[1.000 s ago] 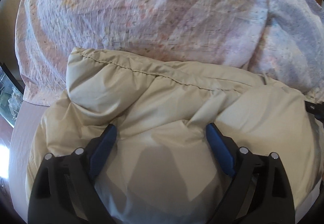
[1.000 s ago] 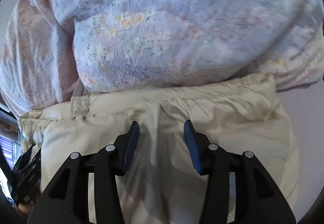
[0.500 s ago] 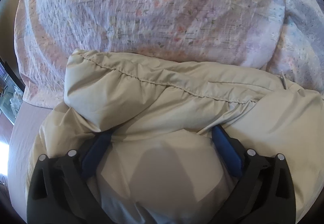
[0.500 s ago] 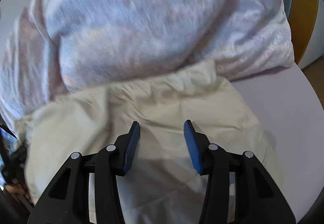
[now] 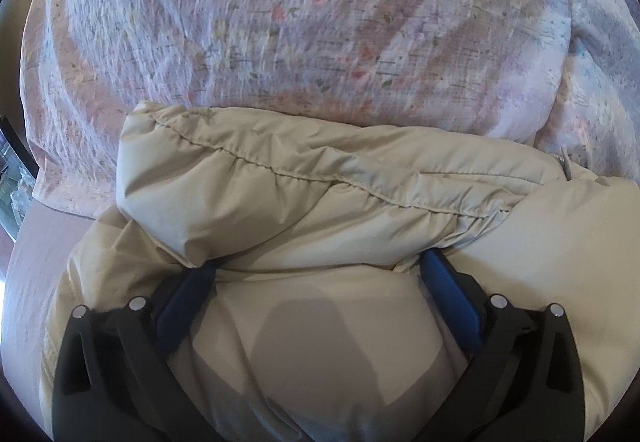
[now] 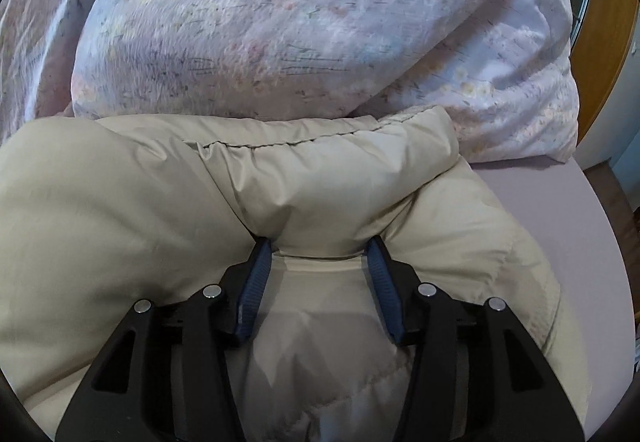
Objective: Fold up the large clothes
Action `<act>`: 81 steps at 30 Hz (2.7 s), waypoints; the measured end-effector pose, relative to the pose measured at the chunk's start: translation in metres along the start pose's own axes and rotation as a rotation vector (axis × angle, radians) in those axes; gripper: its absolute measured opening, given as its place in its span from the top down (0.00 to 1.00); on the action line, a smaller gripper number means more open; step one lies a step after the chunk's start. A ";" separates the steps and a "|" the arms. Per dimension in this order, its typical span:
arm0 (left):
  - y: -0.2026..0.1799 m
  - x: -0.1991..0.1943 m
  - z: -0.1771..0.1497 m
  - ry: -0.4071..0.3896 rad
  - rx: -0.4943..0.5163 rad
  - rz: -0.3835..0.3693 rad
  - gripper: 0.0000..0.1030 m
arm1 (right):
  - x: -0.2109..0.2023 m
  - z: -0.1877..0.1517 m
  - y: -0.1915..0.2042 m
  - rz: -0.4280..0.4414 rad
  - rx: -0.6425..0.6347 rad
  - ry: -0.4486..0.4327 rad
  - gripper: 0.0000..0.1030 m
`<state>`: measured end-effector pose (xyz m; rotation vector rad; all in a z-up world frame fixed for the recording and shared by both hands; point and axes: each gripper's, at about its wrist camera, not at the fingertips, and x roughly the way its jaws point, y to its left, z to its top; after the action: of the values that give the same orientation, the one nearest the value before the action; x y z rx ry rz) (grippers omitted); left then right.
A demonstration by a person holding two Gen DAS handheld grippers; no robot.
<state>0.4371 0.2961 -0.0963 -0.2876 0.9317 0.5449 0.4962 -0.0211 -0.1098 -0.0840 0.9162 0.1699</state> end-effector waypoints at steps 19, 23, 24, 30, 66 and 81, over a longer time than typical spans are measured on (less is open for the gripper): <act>0.003 0.030 -0.032 -0.064 -0.018 -0.002 0.02 | 0.008 -0.010 -0.003 -0.010 -0.003 -0.059 0.47; 0.001 0.030 -0.037 -0.067 -0.018 -0.003 0.02 | 0.012 -0.007 -0.007 -0.008 0.000 -0.058 0.47; 0.001 0.030 -0.037 -0.068 -0.018 -0.003 0.02 | 0.012 -0.004 -0.008 -0.007 0.000 -0.057 0.47; 0.001 0.029 -0.038 -0.067 -0.017 -0.002 0.02 | 0.011 -0.005 -0.013 -0.002 0.006 -0.056 0.47; 0.101 -0.090 -0.126 0.174 -0.124 0.018 0.05 | -0.058 -0.068 -0.167 0.164 0.598 0.301 0.13; 0.090 -0.051 -0.127 0.235 -0.222 -0.083 0.26 | -0.034 -0.088 -0.152 0.271 0.768 0.336 0.40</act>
<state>0.2763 0.2962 -0.1272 -0.5982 1.0823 0.5467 0.4350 -0.1875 -0.1357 0.7457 1.2730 0.0449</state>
